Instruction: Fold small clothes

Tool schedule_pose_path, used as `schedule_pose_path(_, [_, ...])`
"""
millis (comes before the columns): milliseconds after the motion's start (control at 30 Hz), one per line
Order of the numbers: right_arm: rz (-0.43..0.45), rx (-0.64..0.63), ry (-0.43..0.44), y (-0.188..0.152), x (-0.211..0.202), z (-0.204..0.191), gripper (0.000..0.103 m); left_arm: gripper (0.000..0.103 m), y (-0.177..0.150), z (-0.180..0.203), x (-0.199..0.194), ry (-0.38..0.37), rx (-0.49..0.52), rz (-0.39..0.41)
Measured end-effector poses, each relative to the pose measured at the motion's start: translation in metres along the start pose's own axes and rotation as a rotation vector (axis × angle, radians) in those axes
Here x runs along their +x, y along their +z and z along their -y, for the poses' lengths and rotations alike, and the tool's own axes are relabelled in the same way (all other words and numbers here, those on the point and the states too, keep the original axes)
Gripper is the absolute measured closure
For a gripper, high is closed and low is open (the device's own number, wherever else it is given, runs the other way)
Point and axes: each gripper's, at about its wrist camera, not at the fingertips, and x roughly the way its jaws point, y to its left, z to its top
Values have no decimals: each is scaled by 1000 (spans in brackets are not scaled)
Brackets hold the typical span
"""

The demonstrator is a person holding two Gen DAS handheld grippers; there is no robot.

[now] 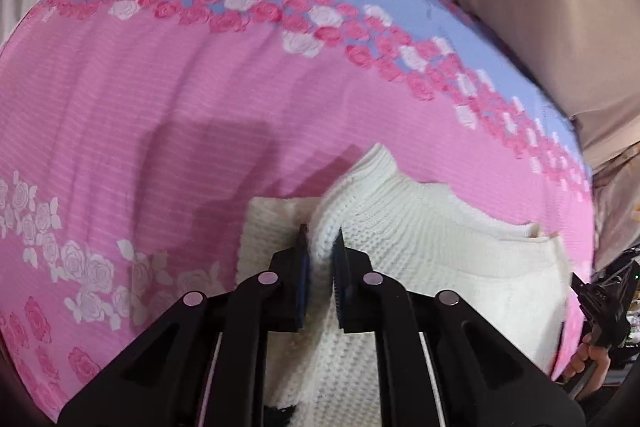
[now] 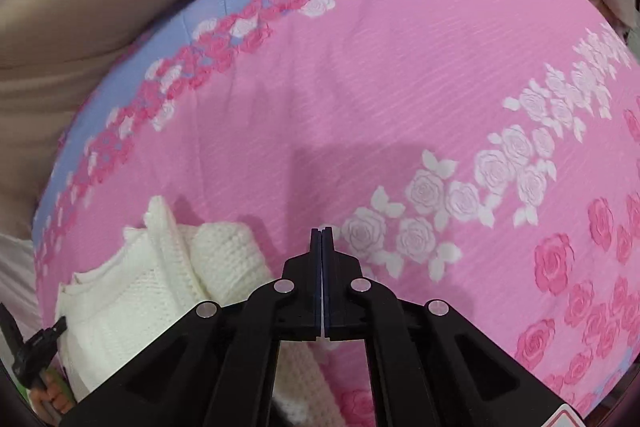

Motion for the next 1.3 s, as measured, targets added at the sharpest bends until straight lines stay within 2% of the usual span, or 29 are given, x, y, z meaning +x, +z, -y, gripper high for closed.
schedule_pose_path(67, [63,-41,77,-10,-26,-15,68,89,-4,3,-3,-18,11,4])
schedule_pose_path(100, [68,-79,93,-14,-31,-26,37,89,-5,3,-2,-10,16,0])
schedule_pose_path(133, [65,-127,107,-18,-33,-39,32,89,-7,2,4,-1,14,-12])
schedule_pose_path(233, [54,-249,68,-24,-20,-71,32,89,-9,1,13,-2,-13,-29])
schedule_pose_path(267, [34,-279,35,-25,-9,-79,35,89,-9,2,12,0,-14,-25])
schedule_pose_path(300, [13,-299,0,-27,2,-82,55,90,-8,5,9,0,-8,-20])
schedule_pose_path(333, [1,-316,-38,-29,10,-86,81,93,-9,6,6,-2,-2,-14])
schedule_pose_path(367, [15,-321,-54,-29,8,-87,84,94,-7,8,-1,-2,11,10])
schedule_pose_path(433, [72,-272,39,-21,-17,-80,87,94,-4,9,-10,19,26,43])
schedule_pose_path(533, [132,-239,57,-12,-40,-64,89,95,1,1,6,61,15,-9])
schedule_pose_path(600, [89,-215,15,-6,-20,-51,103,95,0,0,18,88,32,-12])
schedule_pose_path(633, [42,-196,-52,-4,1,-40,103,95,0,3,19,96,50,2])
schedule_pose_path(667, [-10,-165,-66,-2,19,-27,103,95,1,7,19,115,69,-3])
schedule_pose_path(700, [10,-130,-27,0,18,-19,102,93,2,10,16,121,76,-9])
schedule_pose_path(767, [7,-38,6,6,1,-8,94,90,2,12,1,101,67,10])
schedule_pose_path(800, [51,-18,44,5,-16,-7,93,86,-1,12,-11,88,64,33])
schedule_pose_path(833, [101,-36,81,0,-37,-12,93,77,-4,13,-20,89,63,52])
schedule_pose_path(900, [105,-106,125,-12,-58,-31,93,71,-21,19,-40,64,72,81])
schedule_pose_path(967, [63,-200,188,-40,-67,-62,93,71,-39,32,-47,17,98,67])
schedule_pose_path(1067, [-40,-352,275,-96,-51,-122,93,71,-71,57,-41,-8,163,31])
schedule_pose_path(1133, [-115,-464,319,-134,-32,-166,93,70,-86,68,-18,12,212,-44])
schedule_pose_path(1167, [-141,-525,324,-148,-22,-184,93,70,-91,67,-10,32,214,-71])
schedule_pose_path(1233, [-161,-623,295,-164,-7,-203,94,70,-94,56,-8,28,194,-59])
schedule_pose_path(1300, [-156,-631,231,-160,0,-192,103,70,-92,43,-16,41,170,-50])
